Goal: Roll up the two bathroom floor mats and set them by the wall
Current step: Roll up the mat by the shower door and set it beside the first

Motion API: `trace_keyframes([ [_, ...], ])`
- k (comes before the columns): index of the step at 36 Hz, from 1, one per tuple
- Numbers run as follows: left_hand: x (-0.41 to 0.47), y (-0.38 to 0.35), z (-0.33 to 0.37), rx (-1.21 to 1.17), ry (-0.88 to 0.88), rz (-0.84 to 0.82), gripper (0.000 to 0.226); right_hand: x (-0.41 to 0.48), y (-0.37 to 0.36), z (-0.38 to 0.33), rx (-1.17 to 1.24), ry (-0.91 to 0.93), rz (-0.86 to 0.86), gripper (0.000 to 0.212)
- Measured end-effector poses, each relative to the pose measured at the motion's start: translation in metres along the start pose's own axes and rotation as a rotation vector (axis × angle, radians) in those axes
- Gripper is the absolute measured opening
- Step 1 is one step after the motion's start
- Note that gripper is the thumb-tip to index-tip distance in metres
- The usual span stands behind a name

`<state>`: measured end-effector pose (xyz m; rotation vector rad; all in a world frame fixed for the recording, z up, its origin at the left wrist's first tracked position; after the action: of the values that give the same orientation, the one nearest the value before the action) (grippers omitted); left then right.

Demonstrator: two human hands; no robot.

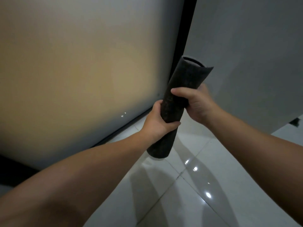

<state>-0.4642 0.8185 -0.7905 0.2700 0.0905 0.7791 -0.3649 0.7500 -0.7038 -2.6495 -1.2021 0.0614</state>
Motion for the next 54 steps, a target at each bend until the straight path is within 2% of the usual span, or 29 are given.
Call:
trace_keyframes([
  [3,-0.005,0.008,0.004,0.082,-0.029,0.059,0.077,-0.002,-0.002,0.000,0.083,-0.014,0.018,0.026],
  [6,-0.009,0.018,0.014,0.196,-0.027,0.024,0.066,-0.003,0.003,-0.004,0.039,-0.039,-0.015,0.029],
  [9,-0.014,0.038,0.018,0.328,-0.021,-0.049,0.057,0.002,0.015,-0.021,-0.036,-0.069,-0.090,0.056],
  [11,-0.020,0.051,0.016,0.382,-0.008,-0.117,0.056,0.006,0.022,-0.040,-0.207,-0.057,-0.134,0.075],
  [15,-0.038,0.077,0.010,0.472,0.014,-0.224,0.055,0.009,0.004,-0.057,-0.759,-0.148,-0.463,0.062],
  [18,-0.066,0.108,0.002,0.519,0.083,-0.266,0.051,0.009,-0.031,-0.053,-0.962,-0.296,-0.666,0.062],
  [21,-0.098,0.146,-0.007,0.550,0.148,-0.280,0.048,0.000,-0.078,-0.045,-1.112,-0.320,-0.815,0.067],
  [23,-0.112,0.170,-0.016,0.566,0.193,-0.240,0.047,-0.003,-0.108,-0.033,-1.169,-0.231,-0.885,0.065],
  [25,-0.123,0.190,-0.030,0.596,0.241,-0.197,0.046,-0.002,-0.134,-0.016,-1.255,-0.060,-0.964,0.061],
  [29,-0.139,0.212,-0.060,0.683,0.319,-0.164,0.049,-0.008,-0.168,0.027,-1.542,0.433,-1.247,0.065],
  [32,-0.149,0.226,-0.067,0.791,0.350,-0.148,0.048,-0.024,-0.200,0.057,-1.629,0.764,-1.410,0.066],
  [34,-0.161,0.238,-0.061,0.860,0.399,-0.123,0.050,-0.040,-0.222,0.075,-1.665,0.827,-1.496,0.070],
  [36,-0.178,0.253,-0.051,0.888,0.478,-0.095,0.051,-0.054,-0.242,0.084,-1.663,0.866,-1.530,0.064],
  [39,-0.214,0.280,-0.026,0.902,0.604,-0.034,0.050,-0.077,-0.270,0.077,-1.508,0.927,-1.540,0.053],
  [44,-0.275,0.318,0.003,1.005,0.699,0.002,0.043,-0.130,-0.314,0.062,-1.344,1.055,-1.535,0.065],
  [50,-0.343,0.372,-0.040,1.039,0.730,0.086,0.040,-0.191,-0.381,0.111,-1.294,1.157,-1.535,0.049],
  [54,-0.395,0.411,-0.085,1.033,0.718,0.294,0.032,-0.228,-0.430,0.147,-1.280,1.075,-1.504,0.041],
])
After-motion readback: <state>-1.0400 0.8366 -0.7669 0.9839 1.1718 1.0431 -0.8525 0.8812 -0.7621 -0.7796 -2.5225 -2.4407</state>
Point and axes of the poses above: each hand's wrist, its own x-axis towards the middle knuckle, its own y-axis out of the back of the hand, z = x × y, the point moved 3 cm from there along x, towards the middle knuckle, and after that the axes turned 3 degrees about z, right-handed, at the moved point
